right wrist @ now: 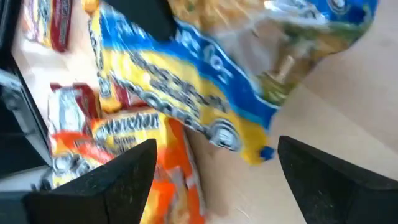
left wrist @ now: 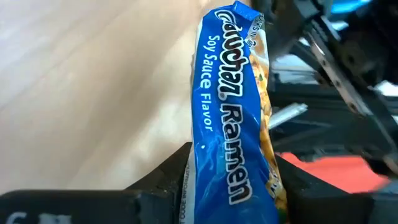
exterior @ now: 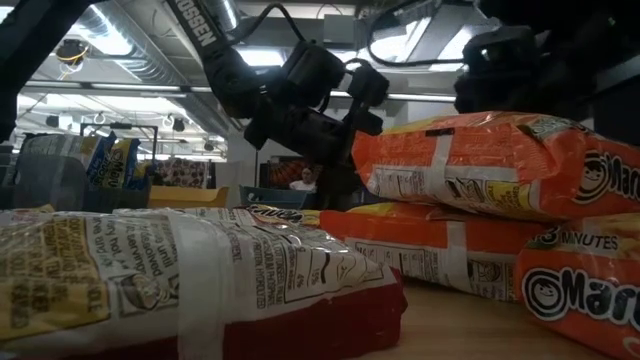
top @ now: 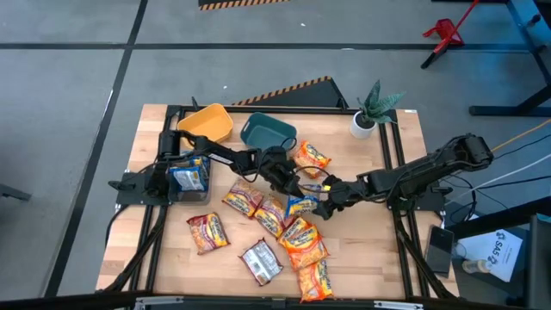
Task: Sort Maruchan noodles
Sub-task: Put the blue noodle pack into the black bin
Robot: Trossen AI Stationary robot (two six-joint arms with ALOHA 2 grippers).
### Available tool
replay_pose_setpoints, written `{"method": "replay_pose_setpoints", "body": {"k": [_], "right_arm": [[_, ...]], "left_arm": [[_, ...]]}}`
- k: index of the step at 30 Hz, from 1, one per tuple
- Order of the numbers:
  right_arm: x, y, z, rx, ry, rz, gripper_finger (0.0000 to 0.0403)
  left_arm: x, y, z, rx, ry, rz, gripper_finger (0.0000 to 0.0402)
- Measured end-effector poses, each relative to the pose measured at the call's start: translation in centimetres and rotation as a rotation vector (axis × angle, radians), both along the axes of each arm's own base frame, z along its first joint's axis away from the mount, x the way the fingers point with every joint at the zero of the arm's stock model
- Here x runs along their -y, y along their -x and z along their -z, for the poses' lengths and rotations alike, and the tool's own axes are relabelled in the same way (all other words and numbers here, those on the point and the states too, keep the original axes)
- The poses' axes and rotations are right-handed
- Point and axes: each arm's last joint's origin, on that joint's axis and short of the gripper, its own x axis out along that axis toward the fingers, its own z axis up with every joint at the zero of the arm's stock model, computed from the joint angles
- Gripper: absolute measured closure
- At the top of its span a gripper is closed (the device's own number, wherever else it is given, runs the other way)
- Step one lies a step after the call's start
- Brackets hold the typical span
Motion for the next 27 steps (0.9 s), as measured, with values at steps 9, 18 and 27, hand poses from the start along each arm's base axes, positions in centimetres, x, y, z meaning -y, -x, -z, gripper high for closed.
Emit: {"method": "replay_pose_setpoints", "body": {"k": [9, 18, 27], "right_arm": [[0.6, 2.4, -1.5, -0.062, 0.071, -0.022, 0.0081], [1.0, 3.2, -1.8, -0.083, 0.122, 0.007, 0.0081], [1.1, 3.2, -1.8, -0.080, 0.158, 0.006, 0.0081]], "left_arm": [[-1.8, 0.3, -2.3, 0.126, 0.042, 0.056, 0.0274], [-0.6, 3.1, -10.9, 0.333, -0.022, 0.280, 0.0274], [1.4, 12.1, -16.0, 0.040, -0.401, 0.281, 0.0275]]}}
